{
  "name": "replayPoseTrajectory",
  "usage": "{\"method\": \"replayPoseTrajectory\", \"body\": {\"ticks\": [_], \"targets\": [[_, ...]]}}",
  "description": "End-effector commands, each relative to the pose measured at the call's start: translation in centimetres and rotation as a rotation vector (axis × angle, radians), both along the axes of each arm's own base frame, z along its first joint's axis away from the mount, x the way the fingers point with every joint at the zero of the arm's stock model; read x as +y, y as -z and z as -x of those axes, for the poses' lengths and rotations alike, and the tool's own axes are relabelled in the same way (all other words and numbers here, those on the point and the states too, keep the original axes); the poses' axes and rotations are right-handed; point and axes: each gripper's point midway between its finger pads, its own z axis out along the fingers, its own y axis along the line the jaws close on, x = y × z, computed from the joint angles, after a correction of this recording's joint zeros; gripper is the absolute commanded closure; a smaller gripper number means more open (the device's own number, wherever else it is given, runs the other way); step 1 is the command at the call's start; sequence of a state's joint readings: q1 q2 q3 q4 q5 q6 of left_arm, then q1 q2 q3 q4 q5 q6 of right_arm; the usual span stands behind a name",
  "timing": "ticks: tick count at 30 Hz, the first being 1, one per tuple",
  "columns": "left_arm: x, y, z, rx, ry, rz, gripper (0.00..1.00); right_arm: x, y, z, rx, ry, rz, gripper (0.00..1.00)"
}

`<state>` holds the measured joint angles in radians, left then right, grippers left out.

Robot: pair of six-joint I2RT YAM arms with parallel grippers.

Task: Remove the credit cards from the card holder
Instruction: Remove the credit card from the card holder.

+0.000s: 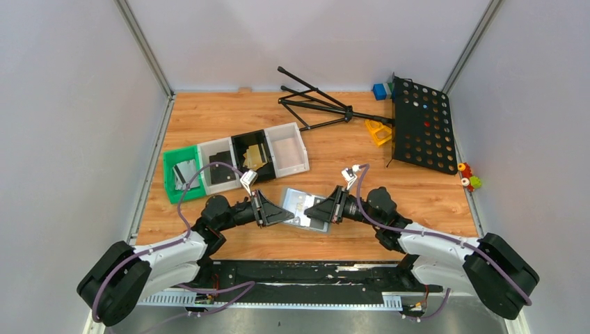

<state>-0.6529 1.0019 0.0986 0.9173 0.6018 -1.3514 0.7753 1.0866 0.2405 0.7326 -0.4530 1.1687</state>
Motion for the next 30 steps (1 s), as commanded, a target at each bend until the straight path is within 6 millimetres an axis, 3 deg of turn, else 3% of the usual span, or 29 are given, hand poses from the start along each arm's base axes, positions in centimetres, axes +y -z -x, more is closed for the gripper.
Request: {"method": "replayPoseTrajectory", "body": {"ticks": [1,3,6,9,13,16,18,20,22,30], "targets": [[0.4,-1.2,-0.8,-0.066,-0.066,0.02,0.84,0.0,-0.3,0.6,-0.031,-0.027,0.032,1.0],[0.7,-1.2,-1.0,-0.069,-0.091,0.016,0.89,-0.5,0.0,0.6,-0.026,-0.015,0.035,1.0],[0.9,-0.8,-1.1,-0.073,-0.105,-0.002,0.81,-1.2,0.7,0.7,-0.017,0.001,0.044,1.0],[0.9,-0.7,-1.2,-0.072,-0.113,-0.011,0.8,-1.7,0.7,0.7,-0.019,0.015,0.038,1.0],[0.7,-1.1,-1.0,-0.091,-0.091,-0.011,0.97,-1.8,0.2,0.7,-0.04,0.017,0.026,1.0],[0.4,-1.2,-0.9,-0.098,-0.066,-0.027,1.0,-1.7,-0.2,0.7,-0.051,0.014,0.019,1.0],[0.3,-1.3,-1.0,-0.096,-0.068,-0.025,1.0,-1.6,-0.5,0.7,-0.057,0.01,0.008,0.92],[0.2,-1.5,-0.9,-0.097,-0.055,-0.013,1.0,-1.6,-0.8,0.8,-0.064,0.004,-0.011,0.73],[0.0,-2.1,-0.7,-0.103,-0.037,0.017,1.0,-1.5,-1.2,0.9,-0.065,0.0,-0.031,0.63],[-0.2,-3.6,-0.1,-0.098,0.003,0.131,1.0,-1.2,-2.3,0.8,-0.067,-0.008,-0.088,0.61]]}}
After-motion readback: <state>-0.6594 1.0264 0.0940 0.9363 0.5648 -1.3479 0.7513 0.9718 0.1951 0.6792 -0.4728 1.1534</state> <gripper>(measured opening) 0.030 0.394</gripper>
